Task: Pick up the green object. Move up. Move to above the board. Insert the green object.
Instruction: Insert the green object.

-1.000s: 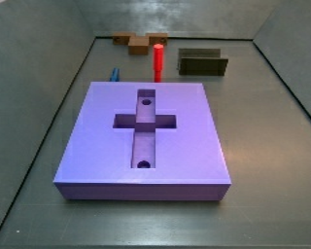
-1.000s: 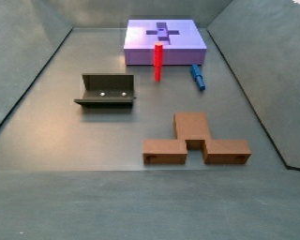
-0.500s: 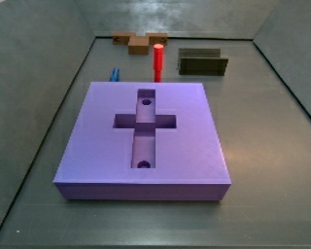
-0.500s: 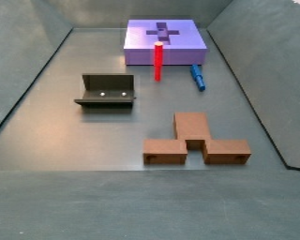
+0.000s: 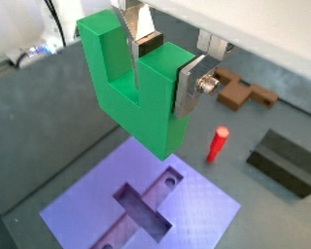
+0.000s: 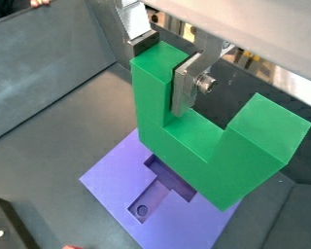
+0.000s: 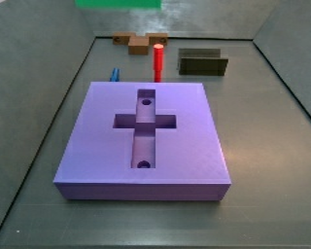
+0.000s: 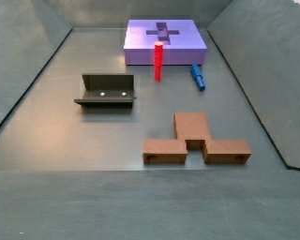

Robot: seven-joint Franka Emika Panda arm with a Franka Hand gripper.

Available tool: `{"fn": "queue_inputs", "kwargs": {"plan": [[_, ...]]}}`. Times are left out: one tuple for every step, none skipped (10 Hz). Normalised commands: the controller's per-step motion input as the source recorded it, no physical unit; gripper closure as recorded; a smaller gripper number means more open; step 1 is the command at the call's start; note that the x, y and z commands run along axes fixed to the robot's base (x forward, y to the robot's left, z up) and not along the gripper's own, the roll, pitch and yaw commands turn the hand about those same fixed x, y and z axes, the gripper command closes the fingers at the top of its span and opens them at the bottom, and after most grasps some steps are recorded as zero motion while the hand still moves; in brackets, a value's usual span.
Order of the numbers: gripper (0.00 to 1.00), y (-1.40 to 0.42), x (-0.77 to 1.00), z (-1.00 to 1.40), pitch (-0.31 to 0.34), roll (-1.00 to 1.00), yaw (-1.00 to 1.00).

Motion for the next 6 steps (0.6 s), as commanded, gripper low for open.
{"fn": "queue_inputs", "kwargs": {"plan": [[1.00, -0.14, 0.10, -0.94, -0.123, 0.02, 0.00], [1.00, -0.19, 0.29, -0.98, -0.107, 0.02, 0.16], [1.00, -0.31, 0.38, -0.91, -0.036, 0.15, 0.20], [1.00, -0.37, 0.54, -0.72, 0.036, 0.27, 0.00], [1.00, -0.29, 0.60, -0.69, 0.099, 0.26, -0.06], [1.00, -0.15, 0.45, -0.73, 0.060, 0.16, 0.00]]}}
